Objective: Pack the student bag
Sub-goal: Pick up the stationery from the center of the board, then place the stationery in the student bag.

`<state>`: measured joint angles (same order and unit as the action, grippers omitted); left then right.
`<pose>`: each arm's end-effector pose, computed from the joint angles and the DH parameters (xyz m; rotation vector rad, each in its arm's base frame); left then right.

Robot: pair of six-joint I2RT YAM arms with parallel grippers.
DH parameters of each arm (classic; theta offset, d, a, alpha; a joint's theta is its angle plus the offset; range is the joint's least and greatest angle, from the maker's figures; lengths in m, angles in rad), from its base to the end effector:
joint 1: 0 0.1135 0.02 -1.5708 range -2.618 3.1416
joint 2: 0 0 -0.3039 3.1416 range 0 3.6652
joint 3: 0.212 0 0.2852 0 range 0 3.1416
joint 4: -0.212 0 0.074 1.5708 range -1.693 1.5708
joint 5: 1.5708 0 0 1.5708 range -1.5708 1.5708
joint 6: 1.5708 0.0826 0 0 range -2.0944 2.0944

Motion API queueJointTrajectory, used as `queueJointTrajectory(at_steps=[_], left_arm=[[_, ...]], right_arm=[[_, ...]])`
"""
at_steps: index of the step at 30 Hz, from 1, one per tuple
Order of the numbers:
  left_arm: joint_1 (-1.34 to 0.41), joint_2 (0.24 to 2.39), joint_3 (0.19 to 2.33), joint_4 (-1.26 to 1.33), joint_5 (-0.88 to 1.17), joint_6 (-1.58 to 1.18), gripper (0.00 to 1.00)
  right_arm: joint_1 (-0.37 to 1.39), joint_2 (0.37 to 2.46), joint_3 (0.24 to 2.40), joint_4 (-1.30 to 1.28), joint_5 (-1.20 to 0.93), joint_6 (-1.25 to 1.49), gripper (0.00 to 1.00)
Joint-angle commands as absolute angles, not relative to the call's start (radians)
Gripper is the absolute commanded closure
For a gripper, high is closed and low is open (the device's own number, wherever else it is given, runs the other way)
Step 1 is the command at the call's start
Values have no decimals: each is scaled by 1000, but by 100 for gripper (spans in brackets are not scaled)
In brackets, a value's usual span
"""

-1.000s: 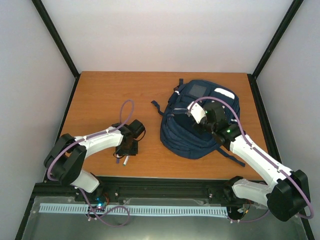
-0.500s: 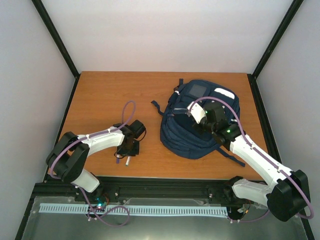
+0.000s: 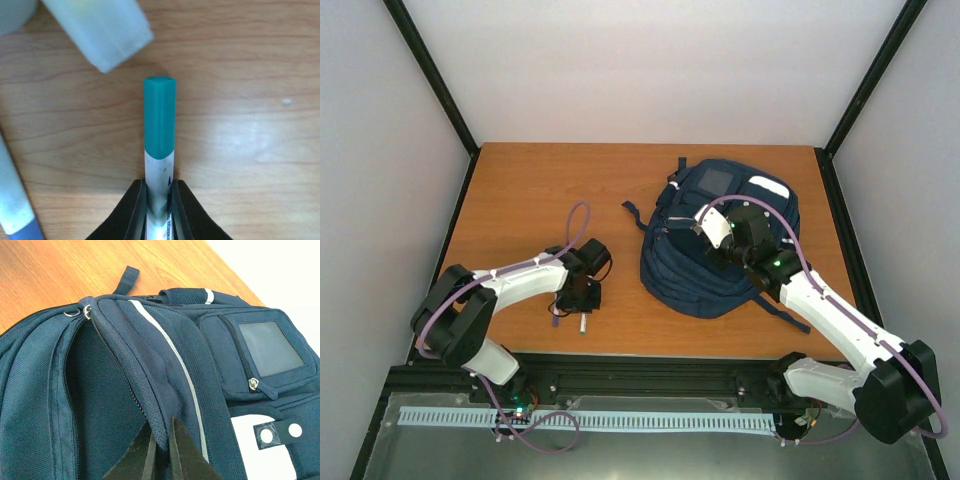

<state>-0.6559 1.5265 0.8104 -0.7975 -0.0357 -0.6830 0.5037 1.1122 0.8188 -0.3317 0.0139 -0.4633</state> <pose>0.2120 -0.1594 0.1231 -0.0432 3.0743 -0.0116 0.2604 0.1422 0.2712 -1.0139 1.9478 0.0074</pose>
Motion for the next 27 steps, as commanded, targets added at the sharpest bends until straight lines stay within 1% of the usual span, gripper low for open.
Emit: queueJointTrajectory(at_steps=[1, 4, 8, 11, 16, 20, 27], left_arm=[[-693, 1445, 887, -775, 78, -623, 97], [-732, 1378, 938, -687, 205, -584, 98], [-750, 1336, 950, -462, 420, -604, 99], [-769, 1381, 990, -357, 528, -621, 99], [-795, 1526, 1085, -242, 659, -676, 99], [-813, 1617, 1118, -104, 704, -794, 99], [-816, 1749, 1211, -34, 623, -931, 99]], right_arm=[[499, 1077, 816, -239, 13, -471, 97], [499, 1082, 813, -236, 21, -474, 97], [499, 1083, 810, -236, 25, -473, 97], [499, 1078, 801, -230, 39, -478, 97], [499, 1081, 795, -225, 47, -480, 97], [498, 1081, 789, -222, 59, -485, 97], [499, 1087, 788, -222, 54, -481, 97]])
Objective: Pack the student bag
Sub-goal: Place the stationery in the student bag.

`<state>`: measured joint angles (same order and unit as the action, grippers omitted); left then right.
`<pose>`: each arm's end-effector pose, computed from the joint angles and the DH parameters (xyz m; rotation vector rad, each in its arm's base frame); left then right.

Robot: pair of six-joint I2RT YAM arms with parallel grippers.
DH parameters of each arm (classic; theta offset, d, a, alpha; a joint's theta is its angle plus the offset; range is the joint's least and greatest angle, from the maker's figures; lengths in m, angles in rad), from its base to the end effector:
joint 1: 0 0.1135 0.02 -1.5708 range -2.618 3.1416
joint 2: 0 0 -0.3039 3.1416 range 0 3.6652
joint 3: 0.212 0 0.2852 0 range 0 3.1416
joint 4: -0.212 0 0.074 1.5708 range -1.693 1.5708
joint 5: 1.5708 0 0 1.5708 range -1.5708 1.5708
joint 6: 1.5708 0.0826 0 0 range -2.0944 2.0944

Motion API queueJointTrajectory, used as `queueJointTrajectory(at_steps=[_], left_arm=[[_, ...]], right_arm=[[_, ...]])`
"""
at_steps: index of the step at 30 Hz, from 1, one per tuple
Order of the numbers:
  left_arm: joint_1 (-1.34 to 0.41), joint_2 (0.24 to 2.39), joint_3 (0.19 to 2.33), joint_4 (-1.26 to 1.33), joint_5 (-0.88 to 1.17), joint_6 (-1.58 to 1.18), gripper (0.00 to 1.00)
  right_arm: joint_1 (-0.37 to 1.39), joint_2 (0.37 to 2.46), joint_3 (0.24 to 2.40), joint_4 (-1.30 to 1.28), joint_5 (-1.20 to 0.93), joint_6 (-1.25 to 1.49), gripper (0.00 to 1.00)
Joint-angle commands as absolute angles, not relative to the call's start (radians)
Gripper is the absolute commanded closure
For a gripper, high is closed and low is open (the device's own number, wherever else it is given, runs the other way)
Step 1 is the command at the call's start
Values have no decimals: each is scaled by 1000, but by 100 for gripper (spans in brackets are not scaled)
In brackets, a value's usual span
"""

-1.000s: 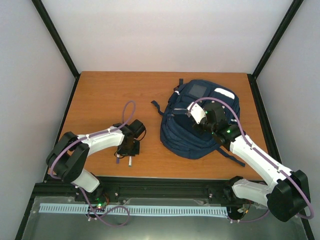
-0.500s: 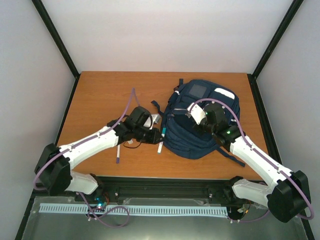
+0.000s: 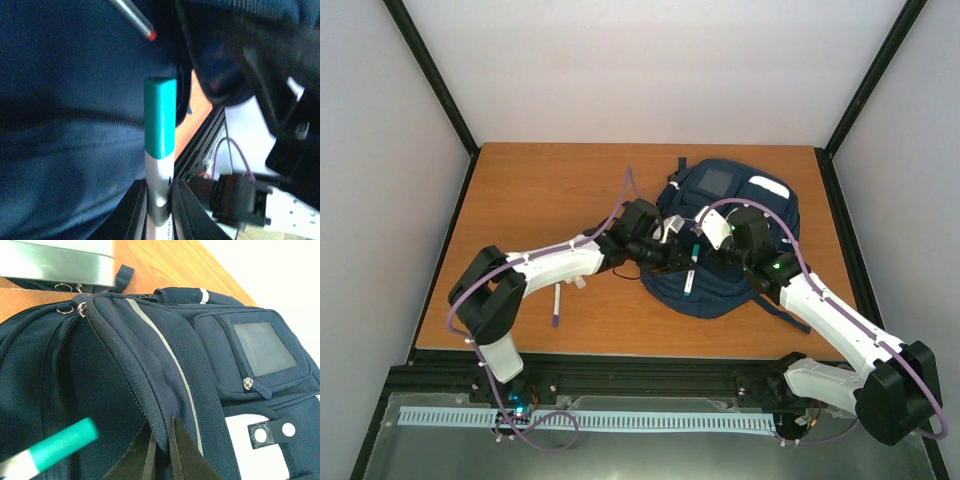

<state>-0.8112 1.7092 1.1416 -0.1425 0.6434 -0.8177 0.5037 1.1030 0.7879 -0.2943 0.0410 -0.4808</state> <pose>0.2640 -0.3499 0.2239 0.3902 2.6070 -1.4660 0.2600 0.1394 0.2658 -1.0096 1.9319 -0.0317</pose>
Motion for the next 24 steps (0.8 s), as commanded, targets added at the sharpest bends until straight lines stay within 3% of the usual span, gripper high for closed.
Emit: queueJointTrajectory(at_steps=[1, 9, 12, 24], left_arm=[[-816, 1757, 1209, -6, 605, -965, 99], [-838, 1732, 1056, 316, 261, -1307, 99], [-850, 1746, 1090, 317, 163, -1348, 99], [-850, 1916, 1202, 413, 93, -1529, 99]], right_arm=[[499, 1088, 788, -224, 55, -479, 97], [499, 1088, 786, -221, 55, -481, 97], [497, 1088, 784, -222, 57, -482, 97], [495, 1088, 782, -221, 55, -484, 97]])
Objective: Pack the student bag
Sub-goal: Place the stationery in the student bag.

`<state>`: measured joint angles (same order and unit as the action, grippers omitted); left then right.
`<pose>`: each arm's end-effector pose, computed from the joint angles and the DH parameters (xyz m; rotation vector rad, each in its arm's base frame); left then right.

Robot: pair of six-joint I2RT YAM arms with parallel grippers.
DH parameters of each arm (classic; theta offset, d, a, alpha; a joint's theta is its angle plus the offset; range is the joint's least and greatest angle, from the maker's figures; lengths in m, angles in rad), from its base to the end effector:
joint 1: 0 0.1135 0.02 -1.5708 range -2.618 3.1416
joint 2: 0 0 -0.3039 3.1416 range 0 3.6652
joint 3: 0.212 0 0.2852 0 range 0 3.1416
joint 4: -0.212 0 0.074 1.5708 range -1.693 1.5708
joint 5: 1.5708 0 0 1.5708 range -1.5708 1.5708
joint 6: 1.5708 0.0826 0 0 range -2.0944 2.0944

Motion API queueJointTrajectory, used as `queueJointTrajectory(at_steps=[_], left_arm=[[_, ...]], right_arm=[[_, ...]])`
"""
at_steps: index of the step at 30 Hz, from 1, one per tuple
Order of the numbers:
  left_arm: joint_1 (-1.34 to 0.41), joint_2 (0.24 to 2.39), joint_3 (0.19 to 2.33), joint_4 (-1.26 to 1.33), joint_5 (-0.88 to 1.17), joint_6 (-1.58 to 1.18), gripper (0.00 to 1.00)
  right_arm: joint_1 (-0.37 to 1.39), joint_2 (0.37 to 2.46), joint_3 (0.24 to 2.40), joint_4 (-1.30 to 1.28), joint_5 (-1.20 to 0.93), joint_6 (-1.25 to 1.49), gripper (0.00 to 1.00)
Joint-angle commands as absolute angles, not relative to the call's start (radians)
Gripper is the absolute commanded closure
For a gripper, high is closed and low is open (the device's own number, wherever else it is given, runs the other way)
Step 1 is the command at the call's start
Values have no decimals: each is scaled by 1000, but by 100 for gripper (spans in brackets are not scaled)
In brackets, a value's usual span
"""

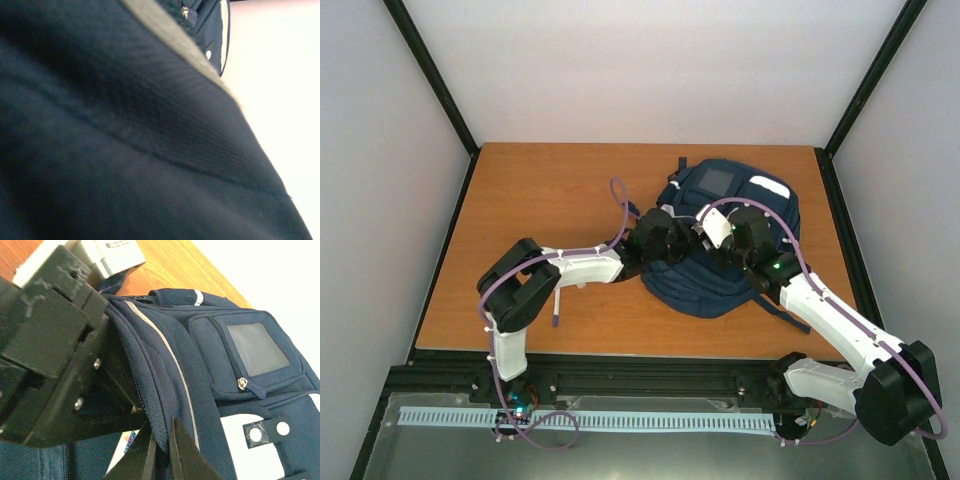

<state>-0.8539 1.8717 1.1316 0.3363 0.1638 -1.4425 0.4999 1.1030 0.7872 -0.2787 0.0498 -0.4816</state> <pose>0.3180 -0.3853 0.1989 -0.5651 2.3077 -1.5083 0.2620 0.1384 0.2675 -0.9949 1.9226 -0.0434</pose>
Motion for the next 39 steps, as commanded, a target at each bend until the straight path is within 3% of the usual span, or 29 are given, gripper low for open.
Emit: queueJointTrajectory(at_steps=[1, 4, 8, 12, 25, 34, 39], left_arm=[[-850, 1922, 1208, 414, 93, -1531, 99], [-850, 1921, 1221, 415, 87, -1520, 94], [-850, 1899, 1217, 393, 73, -1513, 71], [-854, 1894, 1212, 388, 98, -1513, 58], [-878, 1817, 1174, 310, 239, -1421, 55], [-885, 1606, 1039, 17, 341, -1152, 52], [-884, 1449, 967, -257, 244, -977, 52]], right_arm=[[495, 1087, 782, -221, 55, -485, 97], [494, 1086, 780, -221, 53, -485, 97], [494, 1089, 783, -221, 51, -485, 97], [493, 1089, 781, -219, 52, -486, 97], [489, 1085, 779, -218, 58, -488, 97], [486, 1084, 778, -218, 54, -486, 97], [486, 1088, 780, -219, 50, -485, 97]])
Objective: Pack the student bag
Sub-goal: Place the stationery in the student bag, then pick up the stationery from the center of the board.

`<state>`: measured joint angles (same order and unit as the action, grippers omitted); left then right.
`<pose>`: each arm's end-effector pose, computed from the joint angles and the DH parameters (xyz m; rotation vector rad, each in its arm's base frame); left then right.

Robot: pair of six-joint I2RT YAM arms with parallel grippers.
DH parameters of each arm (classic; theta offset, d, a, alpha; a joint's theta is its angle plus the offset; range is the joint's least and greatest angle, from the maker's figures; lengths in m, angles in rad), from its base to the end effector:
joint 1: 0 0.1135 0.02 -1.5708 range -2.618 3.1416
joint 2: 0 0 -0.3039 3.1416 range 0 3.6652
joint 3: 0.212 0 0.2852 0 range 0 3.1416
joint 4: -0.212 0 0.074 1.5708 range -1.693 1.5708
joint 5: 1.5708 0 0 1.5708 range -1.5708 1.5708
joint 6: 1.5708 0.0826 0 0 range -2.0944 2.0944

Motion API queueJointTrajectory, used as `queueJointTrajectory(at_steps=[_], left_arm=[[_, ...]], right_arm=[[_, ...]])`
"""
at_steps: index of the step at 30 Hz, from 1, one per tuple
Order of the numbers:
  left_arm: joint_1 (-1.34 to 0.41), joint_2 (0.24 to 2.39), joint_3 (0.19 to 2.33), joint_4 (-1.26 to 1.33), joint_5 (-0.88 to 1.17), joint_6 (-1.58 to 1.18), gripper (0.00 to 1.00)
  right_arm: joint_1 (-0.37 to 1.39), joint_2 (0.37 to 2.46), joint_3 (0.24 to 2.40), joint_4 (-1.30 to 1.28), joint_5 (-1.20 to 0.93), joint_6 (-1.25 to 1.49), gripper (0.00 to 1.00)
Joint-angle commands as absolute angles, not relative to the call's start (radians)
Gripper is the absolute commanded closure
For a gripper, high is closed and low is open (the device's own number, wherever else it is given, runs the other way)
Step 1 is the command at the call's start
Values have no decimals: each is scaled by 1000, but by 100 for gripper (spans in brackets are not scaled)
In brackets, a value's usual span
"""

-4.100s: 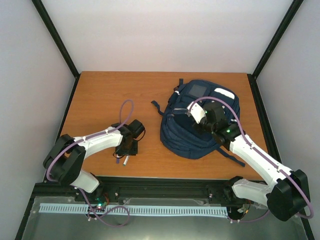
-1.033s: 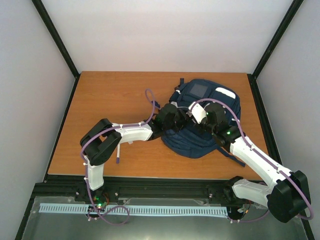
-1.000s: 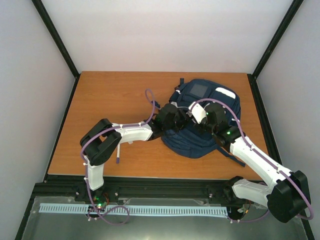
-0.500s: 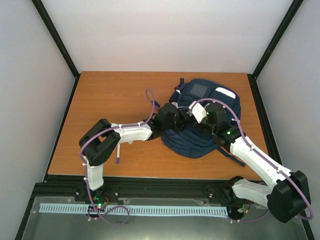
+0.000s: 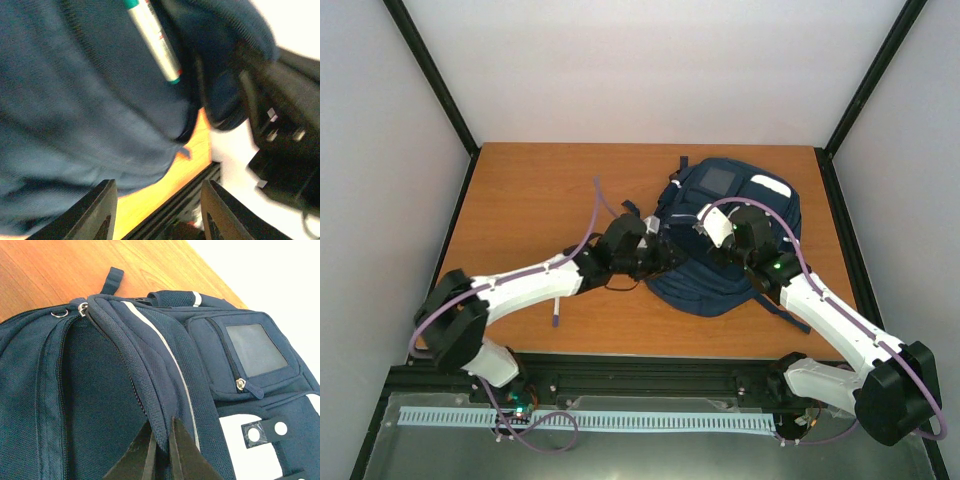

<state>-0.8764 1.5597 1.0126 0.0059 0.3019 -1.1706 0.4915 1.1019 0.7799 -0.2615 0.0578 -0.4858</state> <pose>0.2480 -0.3361 0.2448 -0.1526 2.4884 -1.3965 0.2638 0.1358 0.2671 -0.9813 1.9172 -0.0590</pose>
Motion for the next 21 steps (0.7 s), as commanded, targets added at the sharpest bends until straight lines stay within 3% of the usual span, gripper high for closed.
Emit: queueJointTrajectory(at_steps=[1, 9, 14, 21], left_arm=[[-884, 1420, 958, -314, 206, -948, 51], [-808, 1290, 935, -800, -140, -822, 28], [-642, 1201, 789, -840, -145, -855, 19], [-569, 1155, 706, -827, -220, -882, 6]], right_arm=[[486, 1086, 780, -219, 49, -486, 97], [485, 1085, 779, -222, 49, -486, 97], [483, 1083, 778, -224, 51, -488, 97], [480, 1088, 779, -226, 49, -487, 97]])
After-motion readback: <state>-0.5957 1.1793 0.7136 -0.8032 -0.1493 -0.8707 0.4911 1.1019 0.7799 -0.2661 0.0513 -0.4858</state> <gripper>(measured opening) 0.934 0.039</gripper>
